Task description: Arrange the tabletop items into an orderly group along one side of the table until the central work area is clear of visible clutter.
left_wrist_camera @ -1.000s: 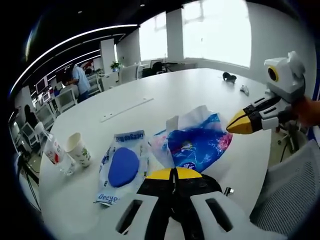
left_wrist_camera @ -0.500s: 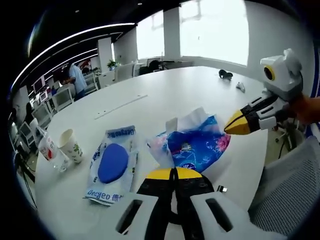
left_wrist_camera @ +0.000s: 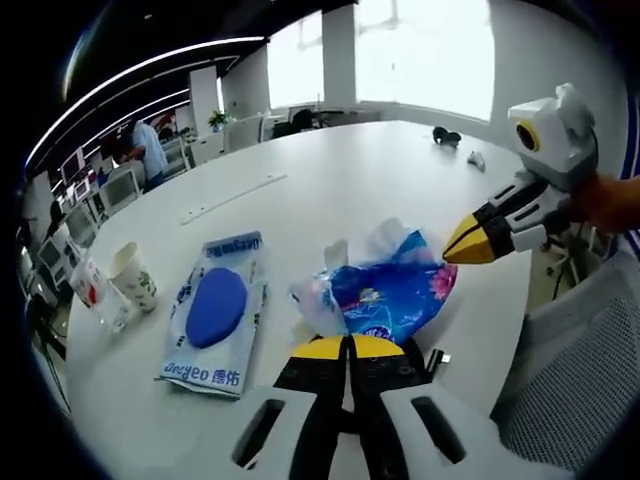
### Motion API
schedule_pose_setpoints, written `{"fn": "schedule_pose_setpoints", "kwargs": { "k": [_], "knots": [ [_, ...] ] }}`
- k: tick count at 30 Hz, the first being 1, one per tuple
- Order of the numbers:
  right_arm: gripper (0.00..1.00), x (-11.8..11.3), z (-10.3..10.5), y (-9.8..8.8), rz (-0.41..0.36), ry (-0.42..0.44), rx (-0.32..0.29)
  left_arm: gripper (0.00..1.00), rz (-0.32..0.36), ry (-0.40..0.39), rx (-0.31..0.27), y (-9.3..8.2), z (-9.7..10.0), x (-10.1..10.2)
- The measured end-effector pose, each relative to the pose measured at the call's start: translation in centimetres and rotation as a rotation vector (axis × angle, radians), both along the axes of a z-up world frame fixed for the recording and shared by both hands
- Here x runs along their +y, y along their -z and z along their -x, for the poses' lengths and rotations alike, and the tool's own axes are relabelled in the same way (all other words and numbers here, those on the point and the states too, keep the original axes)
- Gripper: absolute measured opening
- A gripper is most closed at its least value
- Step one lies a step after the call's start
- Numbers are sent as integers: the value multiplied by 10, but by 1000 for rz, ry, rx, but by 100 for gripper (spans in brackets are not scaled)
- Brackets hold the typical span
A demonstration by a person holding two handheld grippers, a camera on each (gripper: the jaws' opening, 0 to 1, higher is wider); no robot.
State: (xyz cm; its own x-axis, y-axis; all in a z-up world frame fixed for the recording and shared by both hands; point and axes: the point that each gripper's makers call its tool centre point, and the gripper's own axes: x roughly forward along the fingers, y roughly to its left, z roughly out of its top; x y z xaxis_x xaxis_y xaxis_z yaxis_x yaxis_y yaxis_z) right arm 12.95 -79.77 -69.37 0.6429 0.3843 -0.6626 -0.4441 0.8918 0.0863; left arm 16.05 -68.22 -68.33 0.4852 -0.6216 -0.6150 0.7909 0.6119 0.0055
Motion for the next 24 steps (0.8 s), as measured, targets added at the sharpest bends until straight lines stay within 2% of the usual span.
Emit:
{"fn": "schedule_pose_setpoints", "kwargs": {
  "k": [9,18,24],
  "knots": [
    [0,-3,6,11,21,1,38,0,-3,22,20,8,5,-1],
    [0,-7,9,21,87,-25,44,0,-33,59,28,21,10,1],
    [3,-8,6,19,58,-9,24,2,-56,97,25,23,13,1]
  ]
}}
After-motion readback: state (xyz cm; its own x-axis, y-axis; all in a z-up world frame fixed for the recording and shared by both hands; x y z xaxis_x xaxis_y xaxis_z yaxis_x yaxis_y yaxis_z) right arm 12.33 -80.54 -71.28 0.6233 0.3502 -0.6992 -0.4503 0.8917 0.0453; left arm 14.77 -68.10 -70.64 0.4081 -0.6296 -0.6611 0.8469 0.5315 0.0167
